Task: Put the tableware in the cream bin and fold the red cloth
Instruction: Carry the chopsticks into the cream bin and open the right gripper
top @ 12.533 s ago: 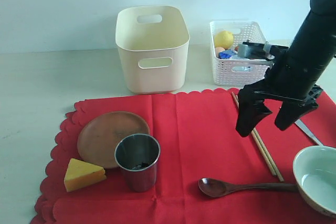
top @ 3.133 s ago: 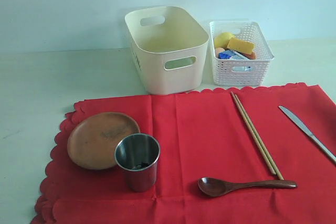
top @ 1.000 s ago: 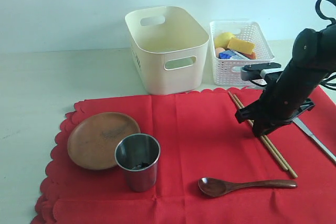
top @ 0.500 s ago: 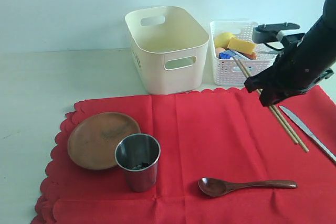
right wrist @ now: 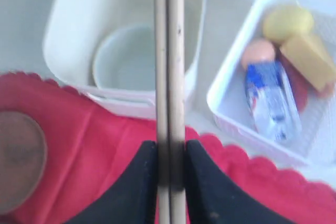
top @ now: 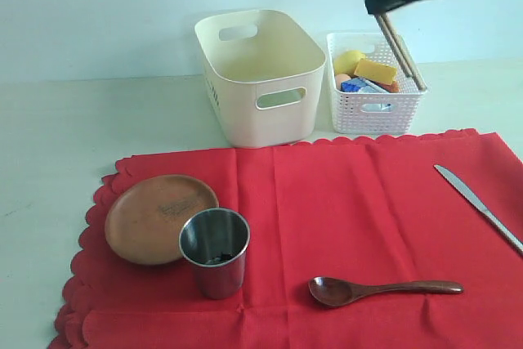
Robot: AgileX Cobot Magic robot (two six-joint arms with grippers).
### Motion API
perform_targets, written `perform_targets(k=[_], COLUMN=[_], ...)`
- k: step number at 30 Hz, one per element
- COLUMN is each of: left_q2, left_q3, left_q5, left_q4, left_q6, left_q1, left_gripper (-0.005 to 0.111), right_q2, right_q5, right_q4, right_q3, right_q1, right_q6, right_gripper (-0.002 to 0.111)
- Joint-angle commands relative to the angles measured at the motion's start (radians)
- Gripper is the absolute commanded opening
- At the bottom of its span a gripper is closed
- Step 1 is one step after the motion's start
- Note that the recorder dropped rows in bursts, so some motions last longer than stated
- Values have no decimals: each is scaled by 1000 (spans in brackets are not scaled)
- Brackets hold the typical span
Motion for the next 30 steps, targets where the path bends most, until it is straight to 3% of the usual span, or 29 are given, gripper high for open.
perform_targets(k=[1, 5, 12, 17, 21, 22, 25, 30], left_q2=[-6, -6, -6, -6, -6, -6, -6, -6], left_q3=[-4, -4, -4, -4, -4, -4, -4, -4], left_q5=[-14, -14, -14, -14, -14, -14, -14, -14], left_q4=[-2, -2, -2, -2, -2, -2, -2, -2], left_q6=[-3, -3, -3, -3, -3, -3, -3, -3], left_q1=[-7, -7, -7, -7, -7, -7, -7, -7], left_gripper=[0, 0, 0, 0, 0, 0, 0, 0], right_q2=[115, 247, 545, 657, 671, 657, 625, 597], right_q5=[1, -4, -179, -196, -97, -95, -98, -97], right_q4=[212, 304, 304, 306, 272, 232, 94, -276], right_q3=[-183, -336, -622, -667, -667, -667, -667, -667], right_q1=[-1, 18, 123, 128, 128, 128, 121, 119], right_q6=[-160, -271, -448, -470, -555, -524, -411, -13], right_gripper=[0, 0, 0, 0, 36, 51, 65, 68])
